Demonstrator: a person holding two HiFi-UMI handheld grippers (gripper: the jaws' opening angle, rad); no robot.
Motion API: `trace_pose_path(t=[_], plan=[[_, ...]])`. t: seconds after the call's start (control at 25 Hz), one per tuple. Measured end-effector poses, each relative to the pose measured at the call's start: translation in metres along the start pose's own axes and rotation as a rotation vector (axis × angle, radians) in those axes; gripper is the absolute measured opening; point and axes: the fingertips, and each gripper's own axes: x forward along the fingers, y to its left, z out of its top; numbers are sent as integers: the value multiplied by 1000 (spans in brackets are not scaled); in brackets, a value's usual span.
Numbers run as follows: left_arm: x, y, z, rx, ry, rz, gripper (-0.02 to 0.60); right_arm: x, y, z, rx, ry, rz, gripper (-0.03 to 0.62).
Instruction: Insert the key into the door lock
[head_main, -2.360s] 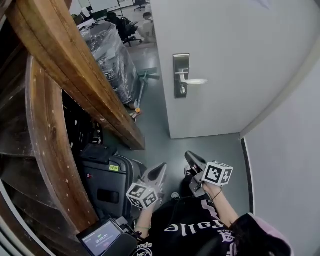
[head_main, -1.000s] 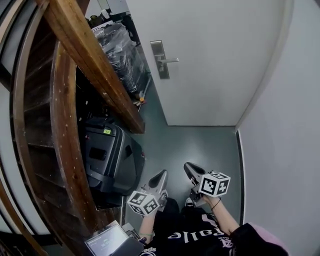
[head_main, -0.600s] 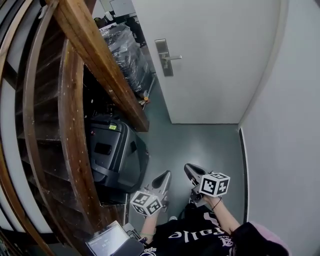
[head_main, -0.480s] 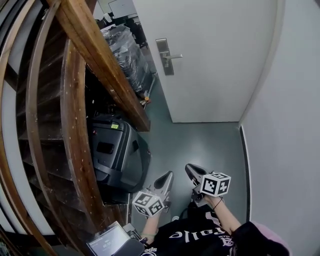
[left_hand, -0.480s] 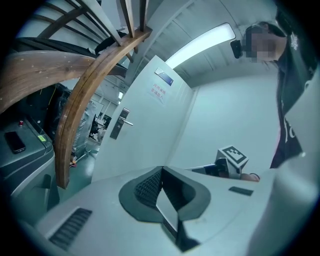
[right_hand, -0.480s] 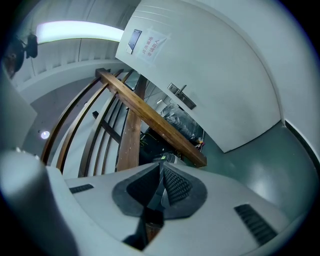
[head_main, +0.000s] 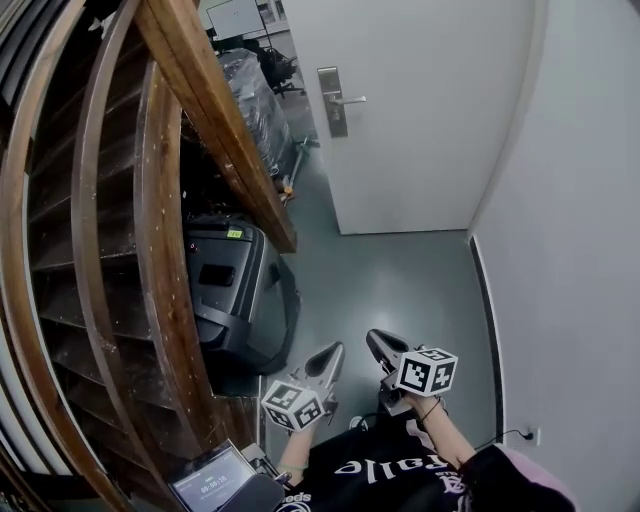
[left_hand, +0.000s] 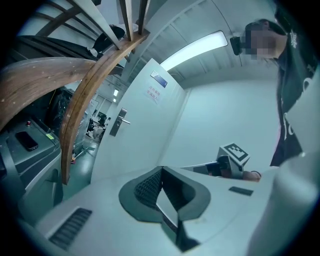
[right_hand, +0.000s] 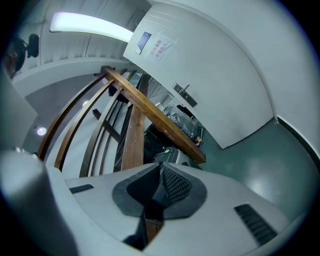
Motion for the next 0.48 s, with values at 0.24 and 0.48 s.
trace_pose_path(t=[0.24, 0.48], plan=[[-35, -9, -1, -1, -12, -29, 5, -16, 27, -22, -11, -29, -21, 34], [-56, -18, -2, 12, -21, -56, 5, -24, 39, -32, -7, -61, -36, 34]])
